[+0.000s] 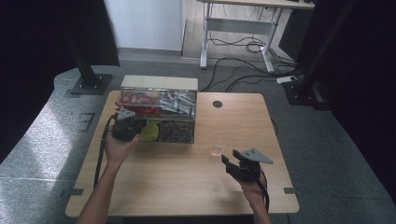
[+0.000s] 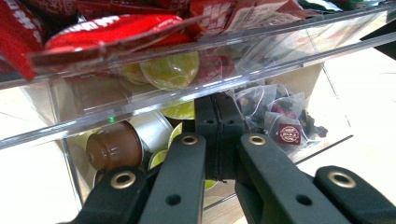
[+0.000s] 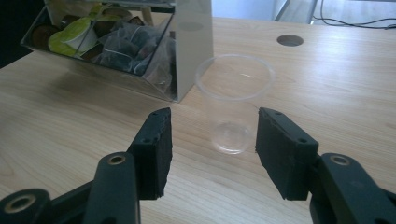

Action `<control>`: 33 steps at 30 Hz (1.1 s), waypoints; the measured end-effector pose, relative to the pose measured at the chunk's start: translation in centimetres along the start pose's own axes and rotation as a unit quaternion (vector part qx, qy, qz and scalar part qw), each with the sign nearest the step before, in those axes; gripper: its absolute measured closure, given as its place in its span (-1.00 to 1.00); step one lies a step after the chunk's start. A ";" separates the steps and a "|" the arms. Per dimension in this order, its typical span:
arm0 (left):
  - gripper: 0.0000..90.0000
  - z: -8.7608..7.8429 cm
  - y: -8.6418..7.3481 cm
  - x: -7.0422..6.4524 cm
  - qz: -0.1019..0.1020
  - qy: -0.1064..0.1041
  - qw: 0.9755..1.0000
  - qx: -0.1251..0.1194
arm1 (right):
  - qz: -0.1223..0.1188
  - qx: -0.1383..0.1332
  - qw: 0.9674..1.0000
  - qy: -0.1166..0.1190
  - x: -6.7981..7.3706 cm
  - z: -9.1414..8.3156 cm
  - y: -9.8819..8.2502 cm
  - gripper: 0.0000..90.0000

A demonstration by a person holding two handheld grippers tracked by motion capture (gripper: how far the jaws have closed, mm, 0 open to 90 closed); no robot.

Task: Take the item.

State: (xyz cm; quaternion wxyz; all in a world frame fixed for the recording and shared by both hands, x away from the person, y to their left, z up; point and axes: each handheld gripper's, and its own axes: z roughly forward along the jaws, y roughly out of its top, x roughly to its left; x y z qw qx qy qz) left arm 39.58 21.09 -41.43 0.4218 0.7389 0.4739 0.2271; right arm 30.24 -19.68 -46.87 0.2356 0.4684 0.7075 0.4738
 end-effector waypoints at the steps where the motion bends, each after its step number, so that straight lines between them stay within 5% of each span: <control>1: 1.00 0.0 0.0 0.0 0.001 0.000 1.000 0.000 | -0.001 0.001 1.000 0.001 0.1 0.1 0.1 0.03; 33: 1.00 0.4 0.0 0.2 -0.001 -0.002 1.000 0.007 | -0.030 -0.015 0.999 0.041 2.5 2.9 2.9 0.14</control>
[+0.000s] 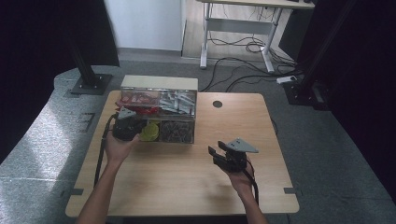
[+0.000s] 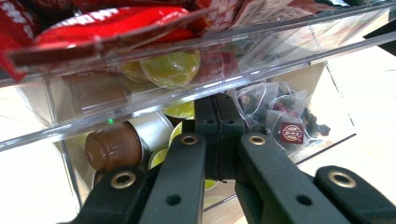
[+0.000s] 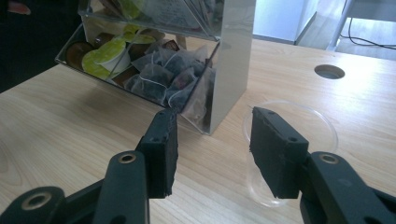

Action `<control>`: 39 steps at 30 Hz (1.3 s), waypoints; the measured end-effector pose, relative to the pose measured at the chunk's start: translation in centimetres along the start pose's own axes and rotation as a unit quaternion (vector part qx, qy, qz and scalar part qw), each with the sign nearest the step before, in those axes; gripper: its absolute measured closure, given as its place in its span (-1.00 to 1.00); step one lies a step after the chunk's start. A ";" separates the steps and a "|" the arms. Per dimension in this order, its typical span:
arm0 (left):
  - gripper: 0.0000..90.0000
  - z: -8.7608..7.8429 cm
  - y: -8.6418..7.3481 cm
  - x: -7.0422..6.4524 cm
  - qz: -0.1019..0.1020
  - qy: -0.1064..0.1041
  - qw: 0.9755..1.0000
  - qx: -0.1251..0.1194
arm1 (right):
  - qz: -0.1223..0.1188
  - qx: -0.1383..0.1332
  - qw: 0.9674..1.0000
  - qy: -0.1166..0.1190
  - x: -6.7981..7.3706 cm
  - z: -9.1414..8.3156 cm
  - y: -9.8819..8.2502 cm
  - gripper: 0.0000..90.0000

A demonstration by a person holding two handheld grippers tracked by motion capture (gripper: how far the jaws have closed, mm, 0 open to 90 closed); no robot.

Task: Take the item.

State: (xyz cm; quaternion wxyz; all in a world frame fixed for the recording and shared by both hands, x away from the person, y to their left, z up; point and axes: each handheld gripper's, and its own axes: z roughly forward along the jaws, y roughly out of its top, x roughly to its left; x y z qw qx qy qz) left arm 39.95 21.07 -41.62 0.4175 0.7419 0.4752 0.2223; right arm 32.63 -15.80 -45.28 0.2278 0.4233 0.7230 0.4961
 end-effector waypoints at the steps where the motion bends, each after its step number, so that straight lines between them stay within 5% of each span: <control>1: 1.00 0.0 0.0 0.0 0.000 0.000 1.000 0.000 | 0.000 0.000 1.000 0.002 0.1 0.1 0.1 0.14; 39: 1.00 0.0 0.0 -0.2 -0.002 0.000 1.000 -0.002 | -0.011 0.002 0.999 0.035 2.2 3.3 1.7 0.21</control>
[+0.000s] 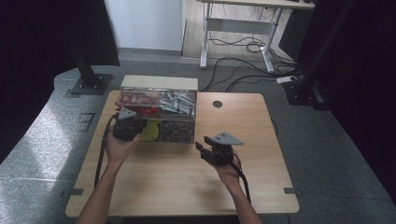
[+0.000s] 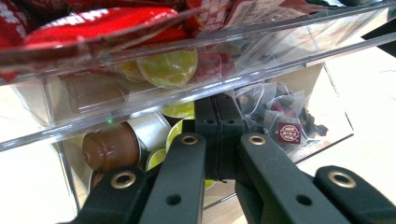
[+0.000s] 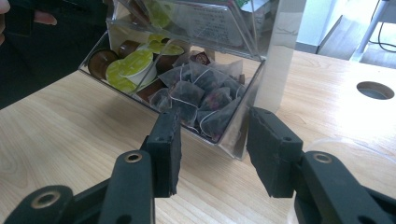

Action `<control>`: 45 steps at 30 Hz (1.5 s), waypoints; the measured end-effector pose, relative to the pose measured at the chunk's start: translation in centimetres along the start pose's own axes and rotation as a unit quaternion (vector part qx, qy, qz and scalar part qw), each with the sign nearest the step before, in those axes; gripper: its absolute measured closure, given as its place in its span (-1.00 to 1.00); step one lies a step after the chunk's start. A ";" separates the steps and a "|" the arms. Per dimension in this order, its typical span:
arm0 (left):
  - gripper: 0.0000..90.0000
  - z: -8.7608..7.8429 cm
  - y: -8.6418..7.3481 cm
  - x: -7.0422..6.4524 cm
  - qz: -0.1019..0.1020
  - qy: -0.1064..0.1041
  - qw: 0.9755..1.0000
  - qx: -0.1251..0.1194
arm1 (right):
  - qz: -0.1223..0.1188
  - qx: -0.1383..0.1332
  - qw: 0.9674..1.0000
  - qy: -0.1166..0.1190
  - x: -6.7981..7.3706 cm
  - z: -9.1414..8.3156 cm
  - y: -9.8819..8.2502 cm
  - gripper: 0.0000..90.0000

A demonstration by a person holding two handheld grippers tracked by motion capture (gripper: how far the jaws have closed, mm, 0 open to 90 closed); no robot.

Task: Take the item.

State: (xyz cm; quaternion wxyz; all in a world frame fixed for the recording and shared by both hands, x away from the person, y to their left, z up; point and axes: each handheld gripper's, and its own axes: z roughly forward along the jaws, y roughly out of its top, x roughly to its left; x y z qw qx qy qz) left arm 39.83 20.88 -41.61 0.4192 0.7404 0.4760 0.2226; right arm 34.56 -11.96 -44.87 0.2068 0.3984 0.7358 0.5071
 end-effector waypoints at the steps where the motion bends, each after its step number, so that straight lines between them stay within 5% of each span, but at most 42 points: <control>1: 1.00 0.0 0.0 0.0 0.000 0.000 1.000 0.000 | -0.001 0.000 1.000 0.001 0.1 0.1 0.0 0.21; 45: 1.00 0.1 0.1 -0.1 0.003 -0.002 1.000 0.002 | -0.004 0.011 1.000 0.022 2.2 5.7 0.1 0.27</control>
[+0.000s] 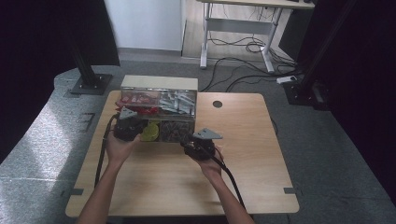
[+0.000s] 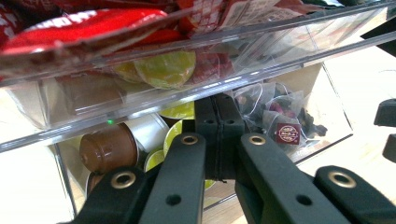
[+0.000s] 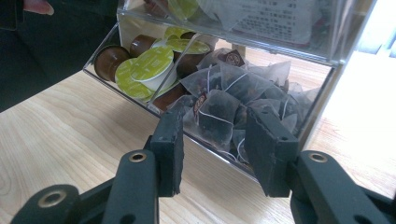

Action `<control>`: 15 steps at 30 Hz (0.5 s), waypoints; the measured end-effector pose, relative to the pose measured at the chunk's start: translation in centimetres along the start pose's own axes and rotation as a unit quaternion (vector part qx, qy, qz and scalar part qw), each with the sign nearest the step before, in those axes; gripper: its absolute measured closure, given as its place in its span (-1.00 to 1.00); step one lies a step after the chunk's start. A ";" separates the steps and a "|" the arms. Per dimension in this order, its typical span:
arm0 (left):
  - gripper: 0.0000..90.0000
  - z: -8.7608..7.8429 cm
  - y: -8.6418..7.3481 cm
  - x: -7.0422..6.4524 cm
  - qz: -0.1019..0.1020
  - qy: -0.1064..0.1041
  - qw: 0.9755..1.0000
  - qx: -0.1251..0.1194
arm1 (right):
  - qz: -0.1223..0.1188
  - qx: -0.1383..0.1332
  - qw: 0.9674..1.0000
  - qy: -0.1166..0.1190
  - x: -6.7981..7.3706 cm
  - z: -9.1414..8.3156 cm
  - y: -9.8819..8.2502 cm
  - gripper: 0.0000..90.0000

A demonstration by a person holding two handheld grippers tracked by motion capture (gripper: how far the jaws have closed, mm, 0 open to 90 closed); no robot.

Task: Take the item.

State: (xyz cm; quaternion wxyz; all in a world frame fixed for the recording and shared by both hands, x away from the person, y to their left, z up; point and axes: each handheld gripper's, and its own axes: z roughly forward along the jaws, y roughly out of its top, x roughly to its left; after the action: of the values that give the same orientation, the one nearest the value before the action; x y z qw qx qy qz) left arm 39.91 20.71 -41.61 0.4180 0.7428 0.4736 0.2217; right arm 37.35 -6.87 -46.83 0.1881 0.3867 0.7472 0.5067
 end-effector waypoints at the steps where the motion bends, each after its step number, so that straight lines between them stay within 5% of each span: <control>1: 1.00 0.0 0.0 0.0 0.000 0.000 1.000 0.000 | 0.000 0.000 1.000 0.000 0.1 0.1 0.0 0.27; 15: 1.00 0.0 0.1 0.0 0.001 -0.002 1.000 0.003 | 0.001 0.002 1.000 0.000 0.4 1.6 0.1 0.33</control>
State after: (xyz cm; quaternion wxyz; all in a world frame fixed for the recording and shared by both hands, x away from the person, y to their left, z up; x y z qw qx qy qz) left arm 39.98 20.73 -41.50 0.4167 0.7446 0.4730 0.2195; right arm 38.18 -5.53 -47.35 0.1866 0.3881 0.7477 0.5055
